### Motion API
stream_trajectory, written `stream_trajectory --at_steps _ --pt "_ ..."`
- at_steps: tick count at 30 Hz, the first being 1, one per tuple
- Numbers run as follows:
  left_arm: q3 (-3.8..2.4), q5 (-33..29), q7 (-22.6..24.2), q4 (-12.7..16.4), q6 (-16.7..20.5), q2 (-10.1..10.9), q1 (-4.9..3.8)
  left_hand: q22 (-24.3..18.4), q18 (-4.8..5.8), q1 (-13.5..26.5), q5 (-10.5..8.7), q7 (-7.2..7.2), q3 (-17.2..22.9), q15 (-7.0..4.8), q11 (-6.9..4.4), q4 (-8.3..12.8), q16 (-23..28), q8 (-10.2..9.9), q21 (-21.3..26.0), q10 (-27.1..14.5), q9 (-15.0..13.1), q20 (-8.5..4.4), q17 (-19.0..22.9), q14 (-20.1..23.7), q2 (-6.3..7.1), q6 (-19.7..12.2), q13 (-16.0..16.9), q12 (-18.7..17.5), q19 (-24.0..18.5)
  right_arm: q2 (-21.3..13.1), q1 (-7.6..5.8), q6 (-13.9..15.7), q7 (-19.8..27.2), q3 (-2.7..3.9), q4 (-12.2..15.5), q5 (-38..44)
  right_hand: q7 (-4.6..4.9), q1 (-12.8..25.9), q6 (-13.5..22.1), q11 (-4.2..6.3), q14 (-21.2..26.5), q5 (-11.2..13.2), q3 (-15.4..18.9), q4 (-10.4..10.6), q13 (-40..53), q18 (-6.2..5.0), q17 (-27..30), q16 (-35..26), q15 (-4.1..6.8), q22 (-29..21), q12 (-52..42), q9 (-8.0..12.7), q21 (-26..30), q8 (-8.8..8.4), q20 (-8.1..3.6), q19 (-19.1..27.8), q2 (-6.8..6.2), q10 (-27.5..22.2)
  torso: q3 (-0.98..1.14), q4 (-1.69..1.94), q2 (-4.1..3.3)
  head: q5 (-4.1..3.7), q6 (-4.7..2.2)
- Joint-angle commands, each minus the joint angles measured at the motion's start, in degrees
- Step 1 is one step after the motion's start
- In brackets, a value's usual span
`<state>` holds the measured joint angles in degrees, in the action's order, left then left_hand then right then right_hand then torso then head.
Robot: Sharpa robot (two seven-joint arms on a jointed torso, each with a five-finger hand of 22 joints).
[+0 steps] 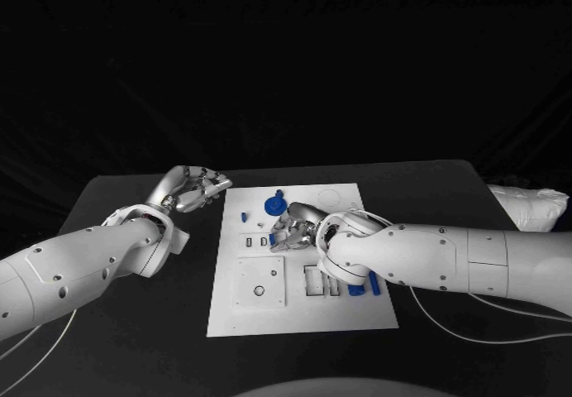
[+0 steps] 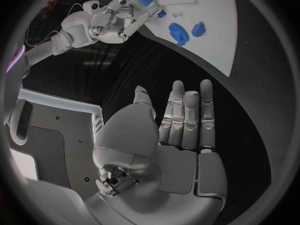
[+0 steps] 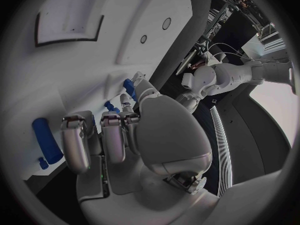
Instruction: Assemble the parts on the task board
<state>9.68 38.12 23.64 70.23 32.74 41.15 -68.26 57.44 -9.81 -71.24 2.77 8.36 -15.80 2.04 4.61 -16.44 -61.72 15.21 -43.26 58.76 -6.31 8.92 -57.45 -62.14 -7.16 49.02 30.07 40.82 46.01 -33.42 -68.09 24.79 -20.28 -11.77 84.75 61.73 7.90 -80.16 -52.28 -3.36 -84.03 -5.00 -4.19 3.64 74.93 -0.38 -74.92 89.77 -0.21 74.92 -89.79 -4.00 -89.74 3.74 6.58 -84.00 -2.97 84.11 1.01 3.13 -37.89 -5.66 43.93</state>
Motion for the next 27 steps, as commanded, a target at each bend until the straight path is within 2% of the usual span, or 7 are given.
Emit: stream_trajectory --at_steps 1,11,16,20,23,26,27 --pt "-0.05 0.3 0.7 0.2 -0.4 0.1 -0.05 0.0 -0.43 -0.4 0.28 -0.02 -0.4 -0.02 -0.01 -0.1 0.1 -0.4 0.2 0.5 -0.1 0.11 -0.1 -0.4 0.01 0.2 -0.1 -0.3 0.4 -0.7 -0.02 4.4 2.4 0.04 1.0 0.8 0.14 0.8 0.7 -0.28 -6.0 0.3 0.3 0.5 15.1 0.38 -15.1 0.2 -0.52 15.1 -0.2 0.0 -0.3 -0.05 0.42 -6.0 -0.41 5.9 0.02 -0.06 -0.02 0.36 -0.09" --pt "-0.27 0.5 0.3 2.3 -0.8 1.4 -0.41 0.8 -0.26 -1.2 0.31 0.42 -1.0 0.09 0.24 -0.1 -1.5 -1.6 0.1 1.0 0.3 0.11 -1.9 -2.2 0.22 -2.0 -0.3 0.1 1.6 -4.9 -4.69 17.7 20.8 0.20 4.7 -10.3 1.32 6.0 2.1 -1.57 -6.0 -1.4 0.6 4.9 15.1 0.38 -15.1 0.2 -1.65 15.1 -0.2 -0.2 -0.3 0.21 1.34 -6.0 2.68 5.9 0.08 -0.12 0.23 1.02 -0.14" --pt "-0.56 1.2 -0.7 4.2 -1.9 2.3 -1.30 5.0 0.80 -2.1 0.42 0.29 -1.2 -0.16 -0.01 -0.1 -7.5 -1.7 -5.3 3.0 0.2 0.00 -8.1 -7.8 0.15 -2.6 0.3 1.6 7.3 -7.8 -8.02 17.1 27.5 0.24 6.5 -22.5 1.98 8.2 3.4 -2.41 -6.0 -3.9 1.2 7.6 15.1 0.38 -15.1 0.2 -2.44 15.1 -0.2 -0.1 -0.3 0.09 2.13 -6.0 5.08 5.9 0.18 -0.18 0.43 1.36 -0.11" --pt "-0.68 2.2 -2.7 6.1 -4.4 3.0 -2.81 14.8 3.37 -3.6 3.62 -0.40 -1.3 -1.05 -0.88 -0.2 -19.1 -1.4 -19.1 8.1 -0.2 -0.71 -20.9 -18.7 -0.34 -2.4 3.3 6.6 19.7 -10.8 -10.50 11.8 25.9 0.26 8.1 -31.6 2.77 10.3 4.5 -3.30 -6.0 -6.5 2.0 10.3 15.1 0.38 -15.1 0.2 -3.26 15.1 -0.2 -0.1 -0.3 0.07 2.82 -6.0 7.57 5.9 0.14 -0.41 0.54 1.66 0.01" --pt "-0.71 3.3 -5.8 7.5 -7.8 3.2 -3.88 23.7 6.05 -4.2 5.51 -0.73 -1.8 -1.68 -1.41 -0.3 -28.3 -1.4 -32.1 18.9 -0.4 -1.62 -32.6 -27.9 -0.64 -2.4 26.0 25.7 30.6 -12.8 -11.50 6.4 22.4 0.24 8.8 -35.5 3.44 12.6 5.2 -4.00 -6.0 -8.7 3.3 12.8 15.1 0.38 -15.1 0.2 -3.92 15.1 -0.2 -0.2 -0.3 0.42 3.43 -6.0 9.19 5.9 0.11 -0.49 0.70 1.87 0.02" --pt "-0.72 5.4 -11.0 9.0 -13.4 3.3 -4.79 30.0 8.43 -3.7 6.11 -0.58 -2.6 -1.53 -1.24 -0.2 -28.3 -1.1 -42.0 27.7 -0.9 -1.84 -32.6 -27.9 -0.81 -3.0 49.2 42.8 39.1 -14.9 -11.99 1.3 18.2 0.15 9.3 -37.9 3.76 14.3 5.3 -4.38 -6.0 -9.1 4.3 13.1 15.1 0.38 -15.1 0.2 -4.31 15.1 -0.2 -0.4 -0.3 0.84 3.88 -6.0 10.90 5.9 0.18 -0.50 0.70 2.16 -0.11" --pt "-0.69 6.0 -12.7 9.4 -15.2 3.2 -4.97 31.1 8.96 -3.4 6.27 -0.45 -2.9 -1.38 -1.06 -0.2 -28.3 -1.2 -43.9 29.1 -0.9 -1.78 -32.6 -27.9 -0.71 -3.8 53.2 45.4 41.0 -15.5 -12.06 -0.1 16.9 0.10 9.4 -38.3 3.84 14.6 5.5 -4.44 -6.0 -9.1 4.6 13.1 15.1 0.38 -15.1 0.2 -4.39 15.1 -0.2 -0.4 -0.3 0.86 3.97 -6.0 11.24 5.9 0.21 -0.54 0.70 2.26 -0.14"
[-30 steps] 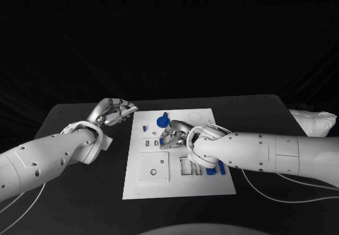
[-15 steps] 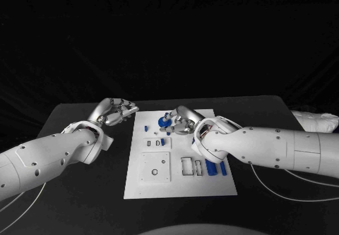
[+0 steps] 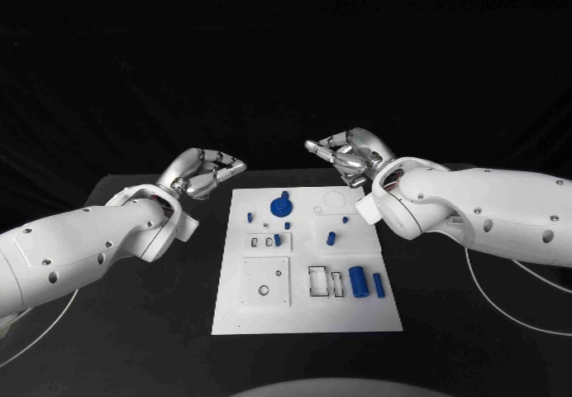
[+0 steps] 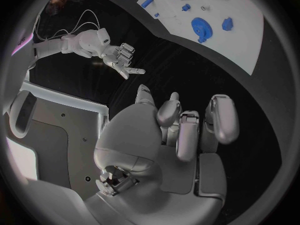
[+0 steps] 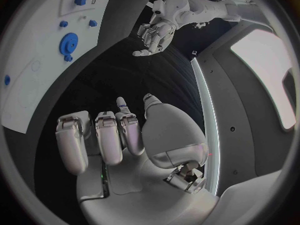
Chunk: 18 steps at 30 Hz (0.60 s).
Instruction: Assemble the parts on the task board
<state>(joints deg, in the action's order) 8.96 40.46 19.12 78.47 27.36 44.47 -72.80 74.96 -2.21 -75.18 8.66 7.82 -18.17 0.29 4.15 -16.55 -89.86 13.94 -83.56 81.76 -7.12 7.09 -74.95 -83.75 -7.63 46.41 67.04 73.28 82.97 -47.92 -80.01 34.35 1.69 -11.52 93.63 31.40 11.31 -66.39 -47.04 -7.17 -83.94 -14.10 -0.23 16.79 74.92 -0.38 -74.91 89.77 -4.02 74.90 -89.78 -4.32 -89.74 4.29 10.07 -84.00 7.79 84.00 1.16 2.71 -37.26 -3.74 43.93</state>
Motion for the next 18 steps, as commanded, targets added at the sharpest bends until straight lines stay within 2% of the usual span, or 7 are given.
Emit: stream_trajectory --at_steps 1,3,6,10,13,15,18 --pt "0.12 4.1 -9.9 1.6 -11.5 -0.2 -0.58 14.3 1.79 0.8 0.42 0.25 -0.7 0.53 -0.42 -0.1 -0.1 0.0 -5.1 7.0 -0.1 0.12 -15.0 -6.3 -0.05 -2.0 19.0 14.6 5.6 -1.6 -0.18 -10.8 -6.2 -0.18 0.7 -8.3 0.48 1.1 0.6 -0.67 -6.1 0.1 0.9 0.0 15.1 0.38 -15.1 0.2 -0.65 15.1 -0.2 0.0 -0.3 0.29 0.57 -6.0 0.74 6.0 0.10 -0.14 0.01 0.46 -0.14" --pt "0.29 4.9 -13.0 2.4 -14.7 -0.4 -0.77 15.0 2.21 1.6 0.42 0.54 -1.0 0.91 -0.07 0.0 -0.1 0.6 -6.4 8.2 -0.5 0.40 -15.0 -6.3 0.48 -2.7 23.0 16.7 7.0 -2.7 -0.21 -12.5 -7.9 -0.28 1.1 -8.7 0.56 1.4 1.1 -0.76 -6.1 0.3 1.3 0.0 15.1 0.38 -15.1 0.2 -0.73 15.1 -0.2 0.0 -0.3 0.32 0.70 -6.0 1.14 6.0 0.11 -0.17 0.02 0.56 -0.09" --pt "0.42 5.5 -16.2 3.3 -17.7 -0.6 -0.90 15.0 2.21 2.6 0.46 0.63 -0.8 1.13 0.14 -0.1 -0.1 1.7 -6.4 8.2 -1.0 0.67 -15.0 -6.3 1.38 -2.4 23.0 16.7 7.0 -3.9 -0.17 -13.8 -9.3 -0.40 1.6 -8.9 0.58 1.5 1.2 -0.79 -6.1 0.4 1.5 0.0 15.1 0.38 -15.1 0.2 -0.76 15.1 -0.2 -0.1 -0.3 0.45 0.75 -6.0 1.33 6.0 0.05 -0.09 0.04 0.81 0.00" --pt "0.51 6.6 -20.5 4.8 -21.4 -0.7 -1.19 15.0 2.21 5.4 0.49 0.79 2.7 1.51 0.41 -0.3 -0.1 2.9 -6.4 8.2 -2.1 1.03 -15.0 -6.3 4.45 -1.5 23.0 16.7 7.0 -5.5 -0.08 -14.8 -10.8 -0.56 2.1 -8.9 0.56 1.8 1.2 -0.80 -6.1 0.5 1.8 0.0 15.1 0.38 -15.1 0.2 -0.80 15.1 -0.2 -0.1 -0.3 0.67 0.82 -6.0 1.63 6.0 0.03 -0.07 -0.01 1.36 0.07" --pt "0.54 7.6 -23.3 5.6 -23.6 -0.7 -1.99 15.0 2.21 6.9 0.49 0.76 4.8 1.53 0.53 -0.3 -0.1 3.1 -6.4 8.2 -2.4 1.12 -15.0 -6.3 6.22 -1.2 23.0 16.7 7.0 -6.4 0.00 -15.1 -11.7 -0.67 2.3 -8.8 0.56 1.9 1.2 -0.80 -6.1 0.6 2.0 0.0 15.1 0.38 -15.1 0.2 -0.81 15.1 -0.2 -0.2 -0.3 0.84 0.86 -6.0 1.84 6.0 0.03 -0.13 -0.02 1.88 0.18" --pt "0.56 8.1 -25.2 5.8 -25.4 -1.0 -2.68 15.0 2.21 8.5 0.44 0.84 6.6 1.63 0.65 -0.4 -0.1 3.1 -6.4 8.2 -2.7 1.21 -15.0 -6.3 7.62 -1.2 23.0 16.7 7.0 -6.7 0.10 -15.4 -12.2 -0.74 2.3 -8.8 0.55 1.9 1.2 -0.80 -6.1 0.6 2.0 0.0 15.1 0.38 -15.1 0.2 -0.81 15.1 -0.2 -0.2 -0.3 0.88 0.87 -6.0 1.87 6.0 -0.02 0.04 0.00 2.30 0.34" --pt "0.60 8.6 -28.1 5.8 -28.1 -1.6 -3.53 15.0 2.21 11.7 -0.03 1.20 8.7 2.04 1.09 -0.3 -0.1 2.8 -6.4 8.2 -2.9 1.47 -15.0 -6.3 9.36 -1.9 23.0 16.7 7.0 -7.0 0.24 -15.7 -12.9 -0.81 2.2 -8.6 0.55 1.9 1.2 -0.80 -6.1 0.6 2.0 0.0 15.1 0.38 -15.1 0.2 -0.82 15.1 -0.2 -0.2 -0.3 0.90 0.88 -6.0 1.89 6.0 -0.01 0.06 0.00 2.76 0.48"
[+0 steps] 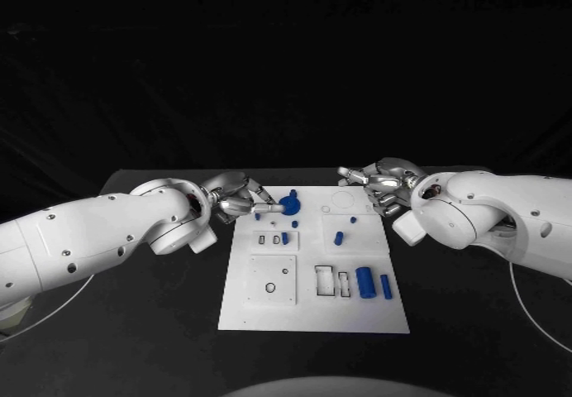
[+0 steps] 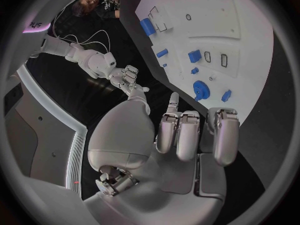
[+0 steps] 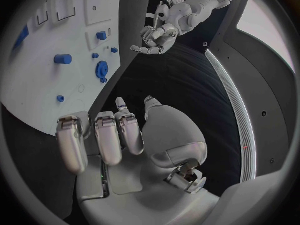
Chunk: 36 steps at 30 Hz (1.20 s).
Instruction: Assemble the parts on the task board
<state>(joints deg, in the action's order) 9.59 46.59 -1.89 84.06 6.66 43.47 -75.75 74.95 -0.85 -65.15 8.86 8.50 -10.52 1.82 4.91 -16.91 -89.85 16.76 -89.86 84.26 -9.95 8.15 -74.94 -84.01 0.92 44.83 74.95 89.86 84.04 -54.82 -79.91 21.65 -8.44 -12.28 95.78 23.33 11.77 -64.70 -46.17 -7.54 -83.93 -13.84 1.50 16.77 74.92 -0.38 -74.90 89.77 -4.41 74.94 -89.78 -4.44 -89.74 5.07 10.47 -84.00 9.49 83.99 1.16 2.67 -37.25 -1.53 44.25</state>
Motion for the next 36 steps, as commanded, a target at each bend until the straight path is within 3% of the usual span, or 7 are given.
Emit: stream_trajectory --at_steps 1,9,12,20,25,29,36 --pt "-0.02 2.7 -7.9 0.1 -8.1 -0.8 -0.76 15.1 0.85 2.8 -0.46 0.68 1.8 0.73 0.58 0.1 -0.1 -0.1 -0.1 5.7 -0.2 0.59 -15.1 -6.0 1.60 -0.6 15.1 0.1 6.0 -0.2 0.17 -3.1 -3.0 -0.06 0.0 -0.4 0.08 0.2 0.3 -0.43 -6.1 0.3 0.3 0.0 15.1 0.38 -15.1 0.2 -0.42 15.1 -0.2 -0.1 -0.3 0.13 0.47 -6.0 0.19 6.0 -0.01 0.11 -0.01 0.61 0.18" --pt "0.02 5.0 -13.0 -1.0 -9.8 -3.5 -1.30 15.1 0.85 9.6 0.18 0.41 2.9 1.18 0.66 -0.3 -0.1 1.8 -0.1 5.7 -1.7 1.30 -15.1 -6.0 8.42 2.7 15.1 0.1 6.0 -0.2 0.70 -3.8 -3.9 -0.13 -0.4 0.2 0.08 0.3 0.4 -0.42 -6.1 0.3 0.3 0.0 15.1 0.38 -15.1 0.2 -0.42 15.1 -0.2 -0.1 -0.3 0.15 0.48 -6.0 0.20 6.0 -0.05 -0.01 -0.05 1.00 0.35" --pt "0.03 5.9 -14.9 -1.1 -9.7 -4.5 -1.35 15.1 0.85 11.3 0.79 -0.52 2.5 0.51 -0.17 -0.3 -0.1 3.0 -0.1 5.7 -2.9 0.91 -15.1 -6.0 9.30 5.6 15.1 0.1 6.0 -0.2 0.95 -4.0 -4.2 -0.14 -0.6 0.4 0.08 0.3 0.3 -0.42 -6.1 0.3 0.4 0.0 15.1 0.38 -15.1 0.2 -0.42 15.1 -0.2 -0.1 -0.3 0.25 0.49 -6.0 0.27 6.0 -0.01 -0.02 -0.05 0.98 0.38" --pt "0.04 7.4 -20.1 -2.0 -10.6 -6.6 -1.37 15.1 0.85 12.3 3.00 -2.13 4.4 -0.88 -1.68 -0.2 -0.1 4.5 -0.1 5.7 -4.9 -0.06 -15.1 -6.0 6.34 10.5 15.1 0.1 6.0 -0.2 1.33 -4.2 -4.7 -0.15 -0.9 0.7 0.10 0.2 0.2 -0.44 -6.1 0.1 0.5 -0.1 15.1 0.38 -15.1 0.2 -0.44 15.1 -0.2 -0.2 -0.3 0.53 0.52 -6.0 0.53 6.0 0.03 -0.05 -0.02 0.98 0.59" --pt "0.04 8.8 -22.7 -3.1 -11.6 -7.9 -1.36 15.1 0.85 13.6 3.99 -2.59 4.6 -1.36 -2.16 -0.2 -0.1 4.3 -0.1 5.7 -5.5 -0.54 -15.1 -6.0 6.12 11.4 15.1 0.1 6.0 -0.2 1.42 -4.3 -5.0 -0.15 -1.1 0.9 0.11 0.2 0.2 -0.46 -6.1 0.0 0.6 -0.1 15.1 0.38 -15.1 0.2 -0.44 15.1 -0.2 -0.2 -0.3 0.63 0.54 -6.0 0.64 6.0 0.00 -0.01 0.02 0.91 0.62" --pt "0.04 9.1 -24.8 -4.1 -12.2 -8.9 -1.35 15.1 0.85 13.2 8.27 -3.05 5.7 -1.82 -2.75 -0.1 -0.1 3.8 -0.1 5.7 -6.3 -1.04 -15.1 -6.0 4.76 12.6 15.1 0.1 6.0 -0.2 1.46 -4.2 -5.1 -0.15 -1.2 1.0 0.12 0.1 0.2 -0.47 -6.1 -0.2 0.6 -0.1 15.1 0.38 -15.1 0.2 -0.45 15.1 -0.2 -0.3 -0.3 0.74 0.55 -6.0 0.75 6.0 0.01 -0.01 0.03 0.84 0.63" --pt "0.04 8.2 -28.3 -6.0 -13.8 -11.0 -1.33 15.1 0.85 9.7 11.78 -3.39 6.2 -2.17 -3.00 -0.1 -0.1 2.7 -0.1 5.7 -7.2 -1.57 -15.1 -6.0 4.65 13.4 15.1 0.1 6.0 -0.2 1.49 -4.3 -5.3 -0.15 -1.2 1.1 0.07 -0.1 0.0 -0.44 -6.1 -0.3 0.7 -0.2 15.1 0.38 -15.1 0.2 -0.45 15.1 -0.2 -0.4 -0.3 1.00 0.57 -6.0 0.85 6.0 0.01 0.13 0.01 0.79 0.58"
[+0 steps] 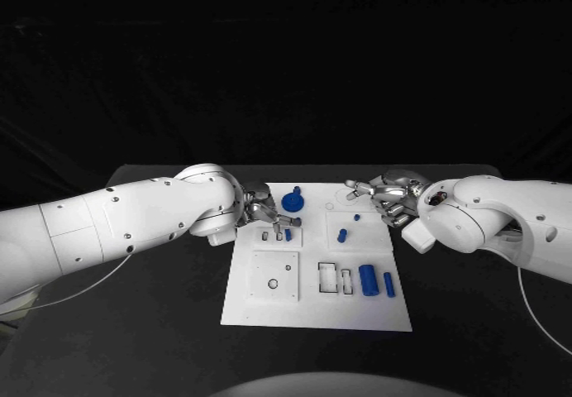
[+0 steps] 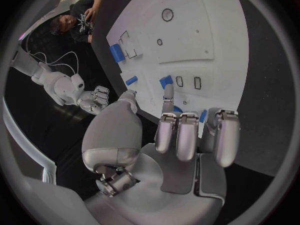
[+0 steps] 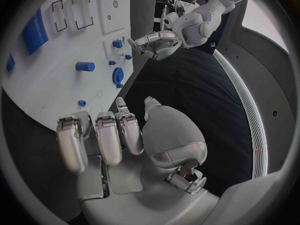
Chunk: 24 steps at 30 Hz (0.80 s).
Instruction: Assemble the parts on the task board
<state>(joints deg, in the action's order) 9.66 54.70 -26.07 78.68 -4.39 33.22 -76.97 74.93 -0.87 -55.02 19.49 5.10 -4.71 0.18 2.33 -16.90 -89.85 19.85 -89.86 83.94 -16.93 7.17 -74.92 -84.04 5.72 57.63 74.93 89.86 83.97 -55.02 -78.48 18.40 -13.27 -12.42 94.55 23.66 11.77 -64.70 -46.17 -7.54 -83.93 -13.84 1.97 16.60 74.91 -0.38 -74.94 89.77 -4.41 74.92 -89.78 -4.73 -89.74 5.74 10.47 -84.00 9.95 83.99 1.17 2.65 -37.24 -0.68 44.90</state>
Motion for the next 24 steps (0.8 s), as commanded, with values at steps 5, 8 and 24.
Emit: stream_trajectory --at_steps 5,8,24 --pt "-0.02 -0.6 -6.0 -1.5 -3.8 -1.7 -0.11 15.1 0.87 -0.5 2.10 0.01 0.4 -0.55 -0.43 -0.1 -0.1 -0.7 -0.1 6.1 -0.4 -0.67 -15.1 -6.0 -0.45 0.7 15.1 0.1 6.0 0.2 0.06 -1.1 -0.8 -0.01 -0.1 0.9 0.06 -0.2 0.0 -0.42 -6.1 -0.5 0.3 0.0 15.1 0.38 -15.1 0.2 -0.44 15.1 -0.2 -0.2 -0.3 0.53 0.58 -6.0 0.49 6.0 0.00 -0.06 -0.02 -0.13 -0.09" --pt "-0.03 -0.8 -6.9 -2.0 -4.3 -2.1 -0.11 15.1 0.87 -0.5 2.19 0.01 0.4 -0.55 -0.43 -0.1 -0.1 -0.8 -0.1 6.1 -0.4 -0.68 -15.1 -6.0 -0.48 0.7 15.1 0.1 6.0 0.3 0.07 -1.2 -1.0 -0.01 -0.1 1.0 0.06 -0.2 0.0 -0.42 -6.1 -0.6 0.3 0.0 15.1 0.38 -15.1 0.2 -0.44 15.1 -0.2 -0.2 -0.3 0.56 0.59 -6.0 0.50 6.0 -0.08 -0.09 0.00 -0.22 0.02" --pt "-0.04 -3.0 -10.3 -5.1 -5.1 -5.2 -0.09 15.1 0.87 -2.8 3.12 -0.34 1.7 -0.82 -0.74 0.2 -0.1 -1.8 -0.1 6.1 -1.5 -0.90 -15.1 -6.0 -3.81 1.7 15.1 0.1 6.0 0.6 0.09 -1.4 -1.5 -0.01 -0.2 1.1 0.07 -0.4 0.0 -0.43 -6.1 -0.7 0.4 0.0 15.1 0.38 -15.1 0.2 -0.44 15.1 -0.2 -0.2 -0.3 0.69 0.59 -6.0 0.56 6.0 -0.04 0.00 -0.02 -0.34 0.11"
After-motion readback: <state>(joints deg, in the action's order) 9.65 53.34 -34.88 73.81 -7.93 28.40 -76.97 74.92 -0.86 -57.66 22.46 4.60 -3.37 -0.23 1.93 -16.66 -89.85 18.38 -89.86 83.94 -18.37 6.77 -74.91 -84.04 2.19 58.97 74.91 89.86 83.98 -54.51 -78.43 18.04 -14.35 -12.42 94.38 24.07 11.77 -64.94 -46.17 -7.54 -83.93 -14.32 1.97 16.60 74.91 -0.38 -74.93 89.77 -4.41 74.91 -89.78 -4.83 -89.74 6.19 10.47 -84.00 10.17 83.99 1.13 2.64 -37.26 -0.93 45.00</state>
